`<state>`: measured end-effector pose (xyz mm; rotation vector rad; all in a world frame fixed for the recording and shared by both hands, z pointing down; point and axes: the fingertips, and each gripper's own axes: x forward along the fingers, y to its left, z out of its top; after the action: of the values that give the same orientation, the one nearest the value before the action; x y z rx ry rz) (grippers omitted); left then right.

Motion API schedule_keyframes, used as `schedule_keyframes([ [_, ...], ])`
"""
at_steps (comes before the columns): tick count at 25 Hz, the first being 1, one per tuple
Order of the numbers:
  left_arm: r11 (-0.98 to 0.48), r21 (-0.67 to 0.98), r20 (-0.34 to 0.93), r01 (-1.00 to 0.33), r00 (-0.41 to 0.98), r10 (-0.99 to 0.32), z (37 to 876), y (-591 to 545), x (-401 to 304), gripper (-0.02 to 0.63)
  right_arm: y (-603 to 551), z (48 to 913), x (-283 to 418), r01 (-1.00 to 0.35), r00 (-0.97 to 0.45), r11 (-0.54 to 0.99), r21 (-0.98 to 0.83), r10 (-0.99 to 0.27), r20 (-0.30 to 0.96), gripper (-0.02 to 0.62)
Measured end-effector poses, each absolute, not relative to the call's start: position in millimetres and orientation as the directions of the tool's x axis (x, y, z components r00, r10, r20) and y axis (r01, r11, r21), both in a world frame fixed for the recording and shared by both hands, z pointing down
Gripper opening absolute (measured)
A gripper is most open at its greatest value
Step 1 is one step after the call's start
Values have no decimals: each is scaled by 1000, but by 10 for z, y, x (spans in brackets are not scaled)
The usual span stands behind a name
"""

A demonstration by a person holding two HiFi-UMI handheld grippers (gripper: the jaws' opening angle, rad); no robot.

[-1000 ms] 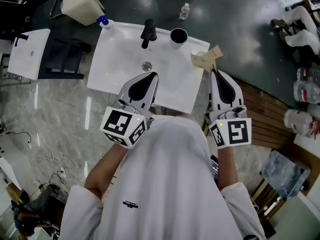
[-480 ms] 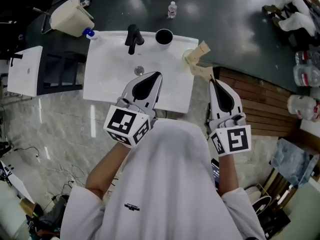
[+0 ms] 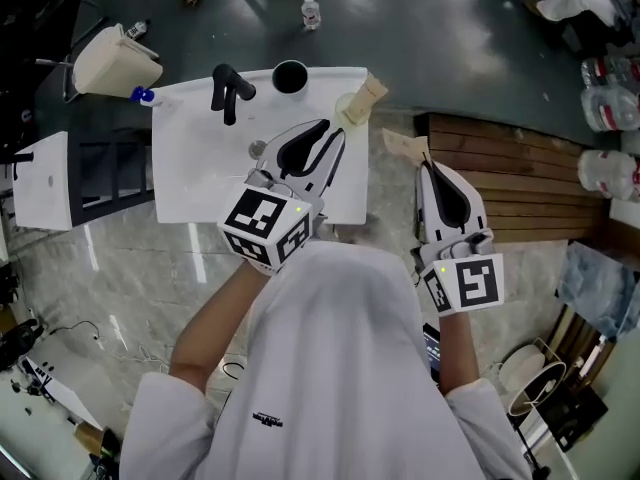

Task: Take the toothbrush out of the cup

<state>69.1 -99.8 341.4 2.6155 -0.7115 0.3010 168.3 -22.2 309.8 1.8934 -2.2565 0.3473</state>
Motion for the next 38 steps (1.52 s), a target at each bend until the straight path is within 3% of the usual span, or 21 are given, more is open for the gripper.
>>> schedule_keyframes([
  [1,-792,340,301,-507,857,-419,3420,-1026,763,95,-237,3125,1723,-985,-169,155,-70,-944,285,6],
  [7,-828,289,346,-481,858,-378,3610,-1261,1015,120,-372,3248,1841,-988,-152,135,-77,-941,303,6],
  [13,-855,282,431,-435,854,-292,3983,-1561,1213,124,-533,3410,1938,-989,-143,118,-94,-934,329,6],
  [25,-915,286,457,-286,879,-132,4377,-1883,1563,161,-720,3733,2060,-988,-140,98,-123,-907,398,6],
  [38,-956,290,501,-46,858,111,4659,-1843,1751,163,-733,3903,2107,-986,-128,67,-151,-890,437,6],
])
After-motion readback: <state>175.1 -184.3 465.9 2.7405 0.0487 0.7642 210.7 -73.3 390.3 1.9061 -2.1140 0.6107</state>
